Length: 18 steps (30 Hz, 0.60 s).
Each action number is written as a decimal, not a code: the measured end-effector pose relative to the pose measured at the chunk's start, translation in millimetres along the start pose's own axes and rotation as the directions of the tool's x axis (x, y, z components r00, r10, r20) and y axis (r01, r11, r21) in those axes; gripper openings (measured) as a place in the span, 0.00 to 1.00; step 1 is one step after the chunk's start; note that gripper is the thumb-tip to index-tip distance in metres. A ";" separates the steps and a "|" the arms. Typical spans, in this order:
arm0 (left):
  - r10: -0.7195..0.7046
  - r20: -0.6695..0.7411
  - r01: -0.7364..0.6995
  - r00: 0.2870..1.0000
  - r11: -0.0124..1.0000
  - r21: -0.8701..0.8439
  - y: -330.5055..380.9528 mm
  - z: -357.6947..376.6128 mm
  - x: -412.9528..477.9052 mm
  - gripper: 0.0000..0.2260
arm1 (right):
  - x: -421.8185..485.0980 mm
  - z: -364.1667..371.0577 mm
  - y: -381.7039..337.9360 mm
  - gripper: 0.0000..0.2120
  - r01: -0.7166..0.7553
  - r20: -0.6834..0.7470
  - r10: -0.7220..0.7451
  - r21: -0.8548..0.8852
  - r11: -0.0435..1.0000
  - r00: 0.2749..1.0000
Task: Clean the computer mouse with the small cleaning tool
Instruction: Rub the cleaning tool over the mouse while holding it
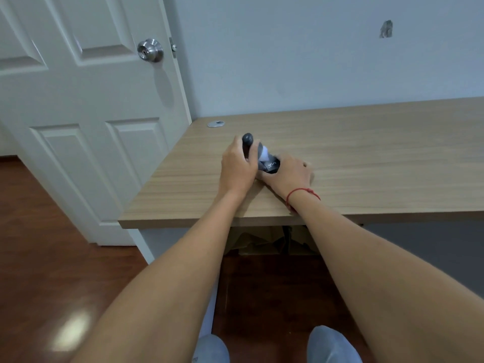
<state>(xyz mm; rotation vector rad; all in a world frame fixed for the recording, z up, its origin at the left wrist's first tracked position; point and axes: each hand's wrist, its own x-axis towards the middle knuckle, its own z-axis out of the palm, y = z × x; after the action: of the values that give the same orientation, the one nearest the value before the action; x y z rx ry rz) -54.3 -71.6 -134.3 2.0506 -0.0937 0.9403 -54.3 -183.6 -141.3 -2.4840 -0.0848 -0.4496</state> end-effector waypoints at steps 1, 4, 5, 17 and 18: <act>-0.044 -0.015 0.045 0.999 0.998 0.048 -3.1 0.1 1.2 0.09 | -0.1 0.8 0.0 0.25 -0.024 -0.011 0.023 -0.039 0.999 1.000; -0.109 -0.071 0.108 0.992 0.994 -0.007 -6.1 -2.9 4.9 0.10 | -1.3 2.0 0.6 0.25 -0.038 -0.004 0.038 -0.045 0.998 0.999; -0.087 -0.061 0.084 0.994 0.995 -0.050 -4.7 -2.8 4.5 0.11 | -1.0 2.2 1.4 0.23 -0.028 0.015 0.028 0.000 1.000 1.000; -0.014 0.056 0.015 0.998 1.000 -0.018 -1.6 0.4 -0.6 0.11 | 3.6 0.9 0.9 0.23 -0.111 -0.063 0.106 -0.097 0.989 0.992; -0.043 0.071 0.040 0.997 0.998 0.039 -5.2 0.8 1.0 0.11 | 2.9 0.8 0.4 0.25 -0.108 -0.059 0.102 -0.106 0.988 0.993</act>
<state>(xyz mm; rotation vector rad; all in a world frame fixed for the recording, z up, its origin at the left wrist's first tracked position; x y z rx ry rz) -51.1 -68.6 -137.4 2.1128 -0.0720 0.8491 -51.3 -183.6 -141.1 -2.5669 0.0940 -0.4873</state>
